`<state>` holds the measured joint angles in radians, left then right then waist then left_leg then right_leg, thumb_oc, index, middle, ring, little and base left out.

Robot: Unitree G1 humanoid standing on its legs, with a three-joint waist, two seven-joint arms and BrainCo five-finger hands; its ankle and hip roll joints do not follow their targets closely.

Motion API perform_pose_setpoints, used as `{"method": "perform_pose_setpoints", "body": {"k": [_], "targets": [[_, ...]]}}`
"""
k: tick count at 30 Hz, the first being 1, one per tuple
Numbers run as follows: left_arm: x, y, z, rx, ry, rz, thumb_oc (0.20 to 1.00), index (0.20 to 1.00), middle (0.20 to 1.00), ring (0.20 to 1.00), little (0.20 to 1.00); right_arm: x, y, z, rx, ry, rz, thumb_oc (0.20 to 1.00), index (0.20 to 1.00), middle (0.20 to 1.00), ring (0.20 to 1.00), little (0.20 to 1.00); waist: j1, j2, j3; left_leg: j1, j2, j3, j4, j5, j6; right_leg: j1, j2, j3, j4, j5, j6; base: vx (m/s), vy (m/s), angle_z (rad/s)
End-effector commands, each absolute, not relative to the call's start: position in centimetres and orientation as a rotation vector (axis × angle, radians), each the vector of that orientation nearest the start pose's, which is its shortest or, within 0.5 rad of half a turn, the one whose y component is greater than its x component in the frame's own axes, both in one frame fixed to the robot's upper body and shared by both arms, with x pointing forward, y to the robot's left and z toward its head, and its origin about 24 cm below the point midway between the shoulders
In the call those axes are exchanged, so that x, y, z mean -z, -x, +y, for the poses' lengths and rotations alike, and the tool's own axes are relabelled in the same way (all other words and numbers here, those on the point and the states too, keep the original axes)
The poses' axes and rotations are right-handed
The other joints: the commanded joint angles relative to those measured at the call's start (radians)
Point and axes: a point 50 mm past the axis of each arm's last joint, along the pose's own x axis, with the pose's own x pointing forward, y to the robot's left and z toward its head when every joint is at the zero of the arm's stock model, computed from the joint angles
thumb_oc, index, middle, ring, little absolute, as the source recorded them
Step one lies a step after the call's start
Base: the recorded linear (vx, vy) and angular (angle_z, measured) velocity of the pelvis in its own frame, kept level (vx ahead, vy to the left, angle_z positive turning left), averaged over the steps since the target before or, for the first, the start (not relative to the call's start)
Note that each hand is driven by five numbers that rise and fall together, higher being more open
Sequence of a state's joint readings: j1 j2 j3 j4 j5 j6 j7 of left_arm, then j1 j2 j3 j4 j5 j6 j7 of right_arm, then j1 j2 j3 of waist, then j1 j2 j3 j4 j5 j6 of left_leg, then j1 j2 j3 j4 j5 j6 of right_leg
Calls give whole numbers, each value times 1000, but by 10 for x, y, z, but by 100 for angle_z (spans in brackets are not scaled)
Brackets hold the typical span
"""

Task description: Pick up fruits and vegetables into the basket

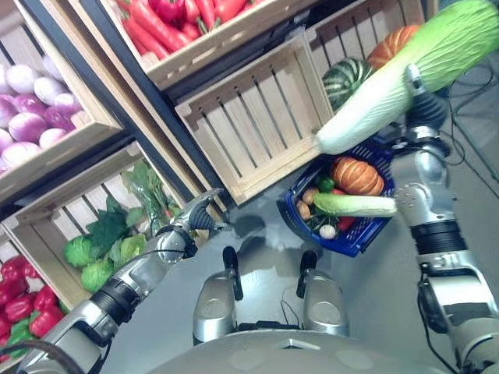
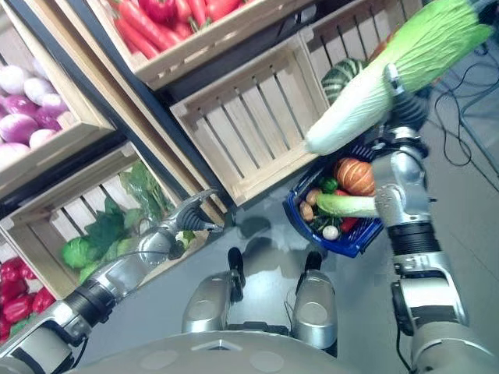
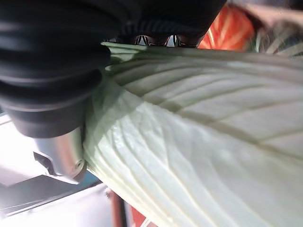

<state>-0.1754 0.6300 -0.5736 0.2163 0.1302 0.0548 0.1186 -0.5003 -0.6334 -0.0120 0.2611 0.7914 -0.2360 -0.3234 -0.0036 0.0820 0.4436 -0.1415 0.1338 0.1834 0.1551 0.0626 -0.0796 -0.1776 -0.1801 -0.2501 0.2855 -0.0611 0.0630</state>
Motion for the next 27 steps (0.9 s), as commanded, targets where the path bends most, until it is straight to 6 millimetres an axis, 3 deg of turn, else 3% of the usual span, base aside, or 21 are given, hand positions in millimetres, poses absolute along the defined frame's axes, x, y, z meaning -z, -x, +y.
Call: {"method": "perform_pose_setpoints", "body": {"k": [1, 7, 13, 16, 18, 20, 23, 24, 27], "targets": [[-16, -255, 192, 340, -802, 139, 1000, 1000, 1000, 1000, 1000, -236, -303, -292, 361, -179, -701, 200, 200, 200, 200, 200, -14, -45, 43, -13, 6, 16, 161, -182, 15, 13, -28, 21, 19, -27, 41, -111, -60, 1], [6, -241, 193, 383, -662, 281, 1000, 1000, 1000, 1000, 1000, -234, -299, -321, 518, -61, -659, 200, 200, 200, 200, 200, -18, -19, 76, -100, 4, 10, 199, -168, 12, -86, -29, 16, 102, -50, 20, -97, -52, 2], [34, -220, 172, 494, -447, 391, 1000, 1000, 1000, 1000, 1000, -230, -310, -351, 644, 61, -517, 200, 200, 200, 200, 200, -11, 51, 76, -222, -16, 0, 212, -136, 7, -236, -40, 14, 182, -72, -1, -53, -6, 3], [35, -218, 169, 493, -408, 380, 1000, 1000, 1000, 1000, 1000, -232, -315, -355, 662, 97, -480, 200, 200, 200, 200, 200, -7, 75, 76, -254, -23, 0, 217, -129, 6, -280, -47, 17, 213, -83, -6, -10, 21, 1], [31, -218, 168, 454, -348, 321, 1000, 1000, 1000, 1000, 1000, -230, -322, -366, 722, 99, -390, 200, 200, 200, 200, 200, 8, 122, 76, -303, -35, 3, 225, -116, 4, -353, -63, 25, 271, -106, -15, 36, 53, -9], [26, -218, 168, 438, -316, 281, 1000, 1000, 1000, 1000, 1000, -222, -322, -374, 770, 99, -334, 200, 200, 200, 200, 200, 17, 148, 76, -311, -48, -5, 236, -138, -4, -375, -72, 43, 312, -147, -8, 84, 36, 4], [20, -219, 171, 407, -282, 249, 1000, 1000, 1000, 1000, 1000, -215, -322, -385, 830, 51, -278, 200, 200, 200, 200, 200, 35, 180, 76, -365, -59, 4, 238, -114, 6, -442, -86, 37, 341, -137, -23, -42, 22, 5], [22, -217, 174, 386, -248, 265, 1000, 1000, 1000, 1000, 1000, -209, -321, -389, 851, 28, -245, 200, 200, 200, 200, 200, 39, 188, 76, -359, -66, -7, 250, -138, -2, -442, -89, 53, 364, -170, -15, 61, -6, 8], [26, -213, 181, 325, -159, 292, 1000, 1000, 1000, 1000, 1000, -199, -318, -401, 894, -70, -197, 200, 200, 200, 200, 200, 61, 218, 76, -403, -76, -11, 265, -140, 0, -499, -98, 59, 408, -184, -25, 10, -32, 5]]}}
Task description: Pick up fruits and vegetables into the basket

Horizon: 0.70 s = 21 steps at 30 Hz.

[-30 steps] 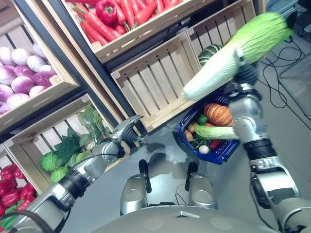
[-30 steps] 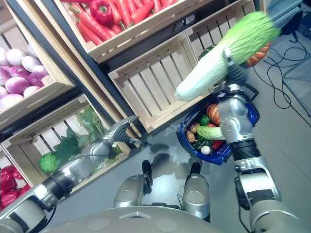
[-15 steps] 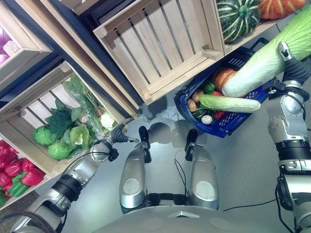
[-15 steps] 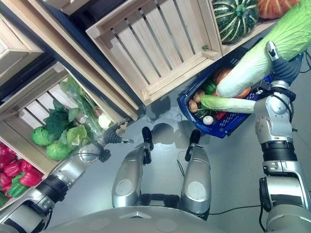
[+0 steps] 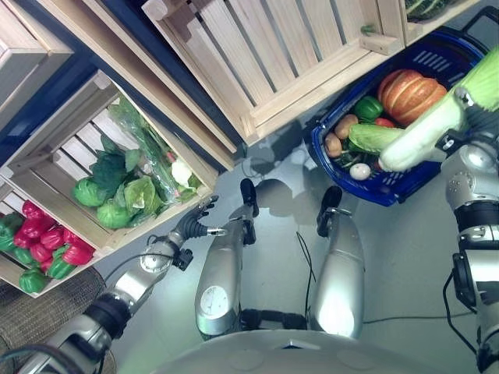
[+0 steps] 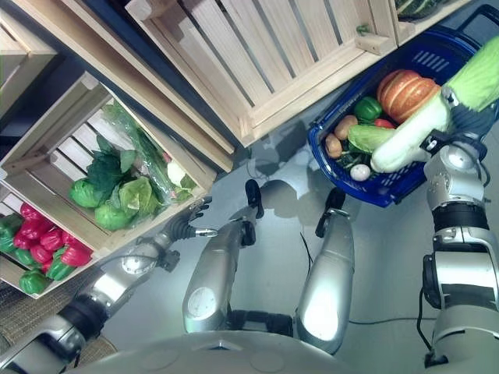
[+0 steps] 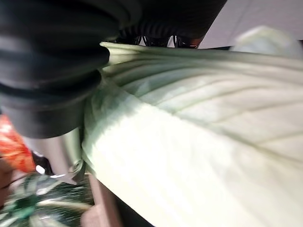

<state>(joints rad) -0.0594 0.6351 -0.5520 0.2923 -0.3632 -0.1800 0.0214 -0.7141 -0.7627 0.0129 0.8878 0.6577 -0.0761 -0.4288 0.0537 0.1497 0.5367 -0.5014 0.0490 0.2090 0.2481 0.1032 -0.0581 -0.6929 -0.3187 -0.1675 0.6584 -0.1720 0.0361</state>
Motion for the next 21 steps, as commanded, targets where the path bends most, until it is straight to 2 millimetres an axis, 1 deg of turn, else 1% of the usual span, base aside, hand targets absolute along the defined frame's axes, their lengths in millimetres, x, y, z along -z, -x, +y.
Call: {"method": "perform_pose_setpoints", "body": {"k": [1, 2, 5, 9, 12, 16, 19, 20, 21], "targets": [[29, -211, 183, 307, -134, 303, 1000, 1000, 1000, 1000, 1000, -197, -316, -404, 901, -102, -190, 200, 200, 200, 200, 200, 10, 157, -17, -57, 7, -37, 175, -181, -19, -1, 38, -22, 48, -77, -1, -22, -67, 6], [32, -209, 187, 273, -94, 317, 1000, 1000, 1000, 1000, 1000, -196, -315, -409, 907, -146, -180, 200, 200, 200, 200, 200, 20, 166, -17, -75, 4, -39, 182, -183, -16, -23, 33, -20, 64, -82, -4, -22, -71, 3], [39, -201, 196, 215, -50, 337, 1000, 1000, 1000, 1000, 1000, -188, -311, -416, 929, -249, -146, 200, 200, 200, 200, 200, 38, 184, -17, -122, -7, -46, 196, -183, -11, -79, 32, -13, 98, -90, -14, -24, -66, 6], [44, -192, 198, 213, -5, 359, 1000, 1000, 1000, 1000, 1000, -180, -306, -424, 947, -366, -113, 200, 200, 200, 200, 200, 57, 199, -17, -179, -12, -50, 222, -190, -1, -140, 28, -7, 136, -100, -24, -20, -63, 10], [49, -185, 198, 216, 14, 386, 1000, 1000, 1000, 1000, 1000, -179, -304, -428, 953, -393, -104, 200, 200, 200, 200, 200, 65, 209, -17, -210, -15, -51, 235, -193, 5, -174, 27, -4, 156, -104, -27, -5, -12, 1], [60, -175, 197, 202, 70, 445, 1000, 1000, 1000, 1000, 1000, -186, -303, -432, 970, -432, -116, 200, 200, 200, 200, 200, 76, 224, -17, -258, -13, -50, 247, -191, 9, -229, 23, 7, 176, -106, -28, -33, -28, 3], [64, -171, 197, 195, 79, 469, 1000, 1000, 1000, 1000, 1000, -189, -302, -434, 959, -466, -128, 200, 200, 200, 200, 200, 77, 226, -17, -273, -12, -51, 249, -190, 10, -248, 24, 11, 182, -108, -28, -12, -9, 1], [66, -169, 198, 196, 84, 478, 1000, 1000, 1000, 1000, 1000, -189, -301, -435, 960, -471, -124, 702, 702, 702, 702, 702, 77, 228, -17, -278, -12, -51, 249, -189, 11, -255, 25, 14, 185, -108, -29, 0, 0, 0], [68, -168, 199, 195, 84, 489, 1000, 1000, 1000, 1000, 1000, -188, -299, -437, 984, -459, -112, 1000, 1000, 1000, 1000, 1000, 78, 229, -17, -283, -12, -52, 252, -189, 11, -260, 26, 16, 187, -108, -30, 0, 0, 0]]}}
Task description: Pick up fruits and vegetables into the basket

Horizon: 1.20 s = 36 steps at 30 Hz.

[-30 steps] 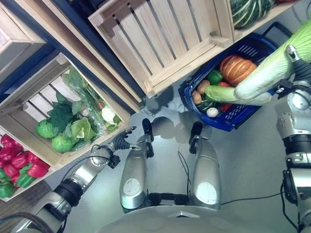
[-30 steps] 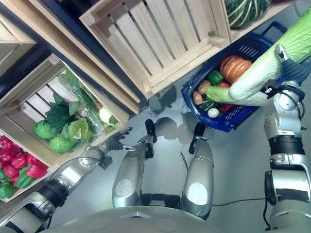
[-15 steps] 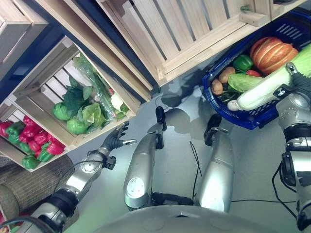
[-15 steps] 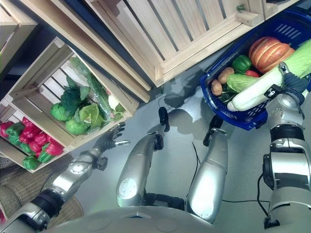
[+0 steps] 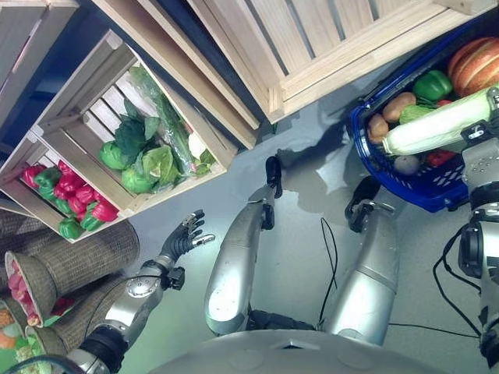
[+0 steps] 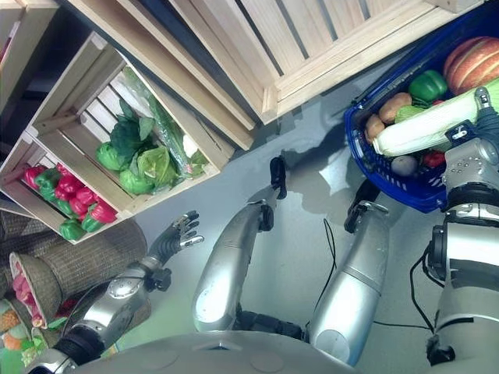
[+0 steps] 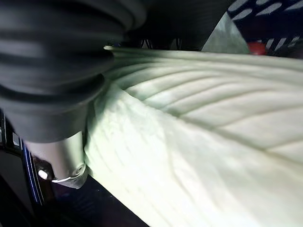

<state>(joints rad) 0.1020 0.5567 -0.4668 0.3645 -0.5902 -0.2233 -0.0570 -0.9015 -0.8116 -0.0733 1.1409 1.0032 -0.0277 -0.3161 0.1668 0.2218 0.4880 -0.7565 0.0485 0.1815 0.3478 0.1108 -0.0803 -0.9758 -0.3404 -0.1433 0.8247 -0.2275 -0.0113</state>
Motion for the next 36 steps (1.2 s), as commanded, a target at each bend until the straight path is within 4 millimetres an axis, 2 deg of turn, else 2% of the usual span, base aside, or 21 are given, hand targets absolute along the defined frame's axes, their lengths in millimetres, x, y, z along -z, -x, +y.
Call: {"method": "perform_pose_setpoints", "body": {"k": [1, 6, 12, 16, 21, 25, 26, 28, 30, 32, 33, 36], "targets": [[70, -166, 199, 194, 86, 499, 1000, 1000, 1000, 1000, 1000, -188, -297, -439, 1008, -451, -107, 1000, 1000, 1000, 1000, 1000, -35, 159, 32, -29, -11, -25, 153, -196, 33, 20, 48, -6, 23, -52, 18, 0, 0, 0], [75, -161, 199, 195, 93, 512, 1000, 1000, 1000, 1000, 1000, -191, -286, -449, 1136, -412, -99, 1000, 1000, 1000, 1000, 1000, -38, 160, 32, -24, -11, -26, 147, -194, 33, 24, 53, -3, 16, -50, 20, -1, 9, -2], [73, -164, 197, 200, 113, 494, 1000, 1000, 1000, 1000, 1000, -191, -275, -455, 1279, -201, -54, 1000, 1000, 1000, 1000, 1000, -49, 148, 32, 10, -15, -28, 130, -194, 33, 64, 62, -6, -20, -37, 22, -9, 51, -1], [72, -166, 200, 192, 124, 479, 1000, 1000, 1000, 1000, 1000, -185, -268, -459, 1334, -119, -25, 1000, 1000, 1000, 1000, 1000, -58, 132, 32, 48, -15, -29, 115, -193, 32, 115, 68, -14, -55, -25, 25, -13, 60, -1], [71, -167, 205, 177, 133, 474, 1000, 1000, 1000, 1000, 1000, -176, -264, -458, 1327, -111, -73, 1000, 1000, 1000, 1000, 1000, -77, 107, 32, 122, -10, -28, 78, -189, 30, 194, 81, -23, -111, -8, 33, 0, 79, -2], [72, -167, 214, 154, 139, 471, 1000, 1000, 1000, 1000, 1000, -162, -262, -449, 1249, -53, -152, 1000, 1000, 1000, 1000, 1000, -105, 71, 32, 217, -5, -23, 31, -181, 26, 294, 93, -29, -179, 16, 45, -5, 116, -12], [71, -170, 217, 141, 142, 461, 1000, 1000, 1000, 1000, 1000, -159, -264, -442, 1223, -28, -184, 1000, 1000, 1000, 1000, 1000, -114, 58, 32, 225, 3, -10, 11, -153, 34, 306, 97, -43, -214, 55, 38, -68, 104, -6], [72, -171, 224, 112, 147, 461, 1000, 1000, 1000, 1000, 1000, -144, -263, -430, 1194, -8, -208, 1000, 1000, 1000, 1000, 1000, -130, 30, 32, 269, 13, -4, -7, -150, 33, 357, 104, -44, -251, 71, 44, -23, 74, -7], [71, -173, 230, 83, 156, 452, 1000, 1000, 1000, 1000, 1000, -131, -258, -418, 1165, 18, -240, 1000, 1000, 1000, 1000, 1000, -147, -4, 32, 319, 23, 2, -34, -147, 33, 415, 111, -46, -298, 92, 53, 14, 63, -10], [72, -173, 237, 57, 132, 451, 1000, 1000, 1000, 1000, 1000, -112, -252, -400, 1109, 13, -277, 1000, 1000, 1000, 1000, 1000, -167, -52, 32, 391, 30, 4, -60, -150, 34, 505, 117, -52, -363, 116, 65, 23, 41, -15], [72, -172, 238, 52, 130, 452, 1000, 1000, 1000, 1000, 1000, -109, -253, -395, 1091, 17, -282, 1000, 1000, 1000, 1000, 1000, -170, -62, 32, 408, 32, 4, -67, -150, 34, 526, 119, -53, -378, 121, 68, 34, 10, -18], [77, -167, 247, 4, 106, 465, 1000, 1000, 1000, 1000, 1000, -88, -250, -370, 956, 26, -262, 1000, 1000, 1000, 1000, 1000, -186, -128, 21, 500, 44, 1, -98, -153, 29, 651, 133, -57, -467, 150, 82, 42, -19, -14]]}}
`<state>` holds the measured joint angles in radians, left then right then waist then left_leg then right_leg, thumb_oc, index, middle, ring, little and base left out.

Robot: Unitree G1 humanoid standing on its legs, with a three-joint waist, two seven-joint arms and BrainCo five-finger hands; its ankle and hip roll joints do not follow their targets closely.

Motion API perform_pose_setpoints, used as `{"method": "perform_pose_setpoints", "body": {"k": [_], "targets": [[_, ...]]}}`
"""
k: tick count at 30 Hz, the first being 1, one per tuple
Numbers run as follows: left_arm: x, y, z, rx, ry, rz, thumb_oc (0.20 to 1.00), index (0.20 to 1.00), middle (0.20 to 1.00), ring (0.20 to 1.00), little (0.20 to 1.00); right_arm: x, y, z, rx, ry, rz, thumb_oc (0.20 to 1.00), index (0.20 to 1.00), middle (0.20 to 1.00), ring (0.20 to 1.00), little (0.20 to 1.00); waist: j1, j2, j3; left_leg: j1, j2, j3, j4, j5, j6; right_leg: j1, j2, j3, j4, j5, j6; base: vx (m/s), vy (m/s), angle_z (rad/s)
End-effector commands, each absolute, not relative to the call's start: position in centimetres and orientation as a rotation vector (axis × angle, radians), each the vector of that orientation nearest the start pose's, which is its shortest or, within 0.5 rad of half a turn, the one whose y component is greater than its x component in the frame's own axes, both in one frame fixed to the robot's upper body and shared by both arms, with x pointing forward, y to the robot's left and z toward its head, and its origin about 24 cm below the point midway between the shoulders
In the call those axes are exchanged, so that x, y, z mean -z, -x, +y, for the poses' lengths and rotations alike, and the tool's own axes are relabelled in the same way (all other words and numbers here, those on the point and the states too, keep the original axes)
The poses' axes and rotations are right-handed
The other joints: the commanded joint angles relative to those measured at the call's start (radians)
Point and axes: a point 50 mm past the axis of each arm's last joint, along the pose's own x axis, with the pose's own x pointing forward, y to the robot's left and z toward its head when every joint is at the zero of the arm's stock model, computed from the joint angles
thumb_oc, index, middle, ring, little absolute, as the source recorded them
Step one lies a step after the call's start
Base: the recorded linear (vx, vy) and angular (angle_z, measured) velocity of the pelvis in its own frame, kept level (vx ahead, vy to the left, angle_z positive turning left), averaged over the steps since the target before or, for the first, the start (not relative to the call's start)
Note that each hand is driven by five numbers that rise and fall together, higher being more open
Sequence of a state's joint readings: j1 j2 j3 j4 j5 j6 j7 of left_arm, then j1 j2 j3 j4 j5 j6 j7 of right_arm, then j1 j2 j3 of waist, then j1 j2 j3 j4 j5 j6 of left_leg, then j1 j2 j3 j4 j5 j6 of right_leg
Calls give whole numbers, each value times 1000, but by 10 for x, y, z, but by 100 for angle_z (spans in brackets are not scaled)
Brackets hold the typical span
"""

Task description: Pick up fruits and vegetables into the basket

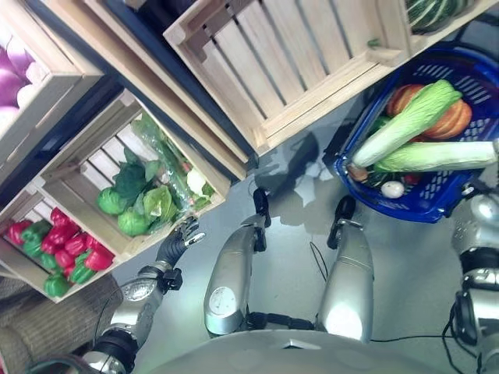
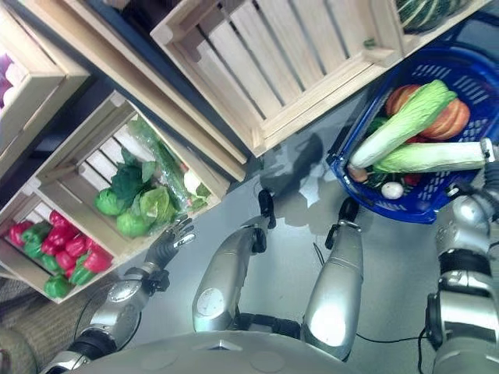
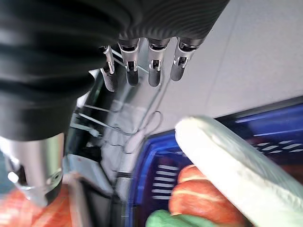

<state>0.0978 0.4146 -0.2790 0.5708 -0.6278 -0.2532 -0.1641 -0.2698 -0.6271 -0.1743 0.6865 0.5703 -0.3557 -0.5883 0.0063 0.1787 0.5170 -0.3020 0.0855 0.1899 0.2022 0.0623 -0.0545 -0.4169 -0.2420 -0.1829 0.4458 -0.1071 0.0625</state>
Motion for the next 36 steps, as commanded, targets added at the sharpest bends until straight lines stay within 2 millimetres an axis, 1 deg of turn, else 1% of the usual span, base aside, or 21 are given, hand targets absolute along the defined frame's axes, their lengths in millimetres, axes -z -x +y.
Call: {"method": "perform_pose_setpoints", "body": {"k": [1, 2, 4, 6, 10, 12, 13, 15, 16, 17, 19, 21, 23, 26, 29, 31, 33, 34, 36], "targets": [[78, -166, 248, -2, 103, 471, 1000, 1000, 1000, 1000, 1000, -83, -249, -366, 919, 31, -248, 1000, 1000, 1000, 1000, 1000, -26, -96, -19, 59, 9, -8, 40, -105, 1, 111, 37, -20, -105, 35, 10, 85, -22, -13], [82, -161, 250, -16, 93, 491, 1000, 1000, 1000, 1000, 1000, -70, -247, -356, 837, 44, -203, 1000, 1000, 1000, 1000, 1000, -26, -118, -48, 88, 13, -10, 19, -104, -3, 151, 42, -22, -142, 44, 18, 106, -11, -4], [89, -152, 250, -29, 86, 525, 1000, 1000, 1000, 1000, 1000, -51, -243, -341, 723, 41, -130, 1000, 1000, 1000, 1000, 1000, -28, -145, -94, 133, 17, -10, -13, -100, -7, 211, 49, -23, -195, 55, 27, 144, -5, -3], [96, -145, 250, -34, 93, 567, 1000, 1000, 1000, 1000, 1000, -29, -238, -327, 629, 108, -27, 1000, 1000, 1000, 1000, 1000, -29, -165, -141, 183, 19, -10, -42, -103, -9, 268, 54, -21, -243, 66, 39, 155, 17, -9], [110, -134, 246, -25, 107, 652, 1000, 1000, 1000, 1000, 1000, 25, -223, -291, 419, 141, 239, 1000, 1000, 1000, 1000, 1000, -20, -198, -240, 258, 25, 1, -88, -104, -11, 344, 55, -30, -311, 94, 57, 127, 40, -6], [118, -130, 242, -20, 125, 699, 1000, 1000, 1000, 1000, 1000, 56, -210, -277, 335, 83, 417, 1000, 1000, 1000, 1000, 1000, -14, -211, -279, 296, 27, 8, -117, -103, -11, 378, 56, -35, -339, 107, 66, 81, 38, -2], [118, -129, 242, -19, 130, 703, 1000, 1000, 1000, 1000, 1000, 59, -208, -275, 316, 80, 436, 1000, 1000, 1000, 1000, 1000, -13, -213, -282, 301, 27, 9, -122, -103, -11, 384, 56, -35, -344, 109, 67, 23, 35, 6], [124, -130, 241, -11, 140, 738, 1000, 1000, 1000, 1000, 1000, 88, -191, -264, 267, 58, 596, 1000, 1000, 1000, 1000, 1000, -6, -221, -310, 334, 28, 10, -151, -101, -13, 414, 55, -42, -371, 120, 75, 23, 34, 9], [126, -131, 238, -7, 144, 755, 1000, 1000, 1000, 1000, 1000, 100, -183, -255, 224, 41, 667, 1000, 1000, 1000, 1000, 1000, -2, -224, -321, 349, 25, 12, -166, -100, -12, 429, 56, -47, -387, 127, 79, 15, 47, 3], [129, -131, 235, 5, 146, 780, 1000, 1000, 1000, 1000, 1000, 117, -169, -244, 181, 36, 779, 1000, 1000, 1000, 1000, 1000, 5, -227, -335, 367, 24, 12, -184, -98, -12, 444, 55, -55, -401, 132, 82, 1, 52, 0], [135, -130, 230, 19, 150, 820, 1000, 1000, 1000, 1000, 1000, 136, -150, -230, 121, 13, 925, 1000, 1000, 1000, 1000, 1000, 11, -227, -349, 387, 20, 16, -205, -97, -10, 464, 57, -64, -417, 137, 86, -15, 64, 0], [139, -128, 226, 32, 163, 857, 1000, 1000, 1000, 1000, 1000, 147, -136, -220, 70, 16, 1016, 1000, 1000, 1000, 1000, 1000, 17, -225, -359, 399, 15, 12, -219, -96, -8, 476, 58, -72, -427, 137, 85, -7, 62, 3], [143, -126, 221, 41, 176, 891, 1000, 1000, 1000, 1000, 1000, 156, -121, -210, 40, -43, 1137, 1000, 1000, 1000, 1000, 1000, 21, -222, -368, 410, 7, 10, -232, -96, -5, 489, 59, -79, -437, 138, 86, -10, 69, 5], [148, -120, 213, 78, 214, 937, 1000, 1000, 1000, 1000, 1000, 164, -104, -206, 26, -50, 1263, 1000, 1000, 1000, 1000, 1000, 25, -213, -381, 426, -5, 9, -250, -96, -2, 511, 63, -93, -455, 137, 83, -13, 83, 3], [151, -116, 207, 107, 248, 962, 1000, 1000, 1000, 1000, 1000, 168, -90, -204, 4, -86, 1348, 1000, 1000, 1000, 1000, 1000, 24, -207, -392, 436, -13, 14, -255, -99, 2, 524, 65, -102, -466, 135, 80, -11, 72, 6], [152, -115, 205, 111, 273, 969, 1000, 1000, 1000, 1000, 1000, 168, -87, -203, 2, -88, 1361, 1000, 1000, 1000, 1000, 1000, 24, -205, -395, 437, -16, 14, -253, -102, 4, 527, 65, -104, -465, 132, 78, -23, 50, 1], [153, -114, 203, 108, 303, 983, 1000, 1000, 1000, 1000, 1000, 169, -83, -201, 1, -143, 1389, 1000, 1000, 1000, 1000, 1000, 24, -202, -400, 437, -20, 11, -245, -108, 9, 529, 66, -106, -460, 125, 74, -35, 42, 2], [154, -113, 201, 105, 318, 1000, 1000, 1000, 1000, 1000, 1000, 170, -81, -201, 27, -194, 1394, 1000, 1000, 1000, 1000, 1000, 25, -201, -404, 437, -24, 10, -240, -112, 14, 532, 67, -107, -456, 120, 71, 0, 0, 0], [155, -111, 200, 104, 326, 1017, 1000, 1000, 1000, 1000, 1000, 170, -80, -201, 42, -220, 1400, 1000, 1000, 1000, 1000, 1000, 24, -200, -407, 440, -27, 11, -239, -115, 17, 535, 68, -108, -454, 117, 70, 0, 0, 0]]}}
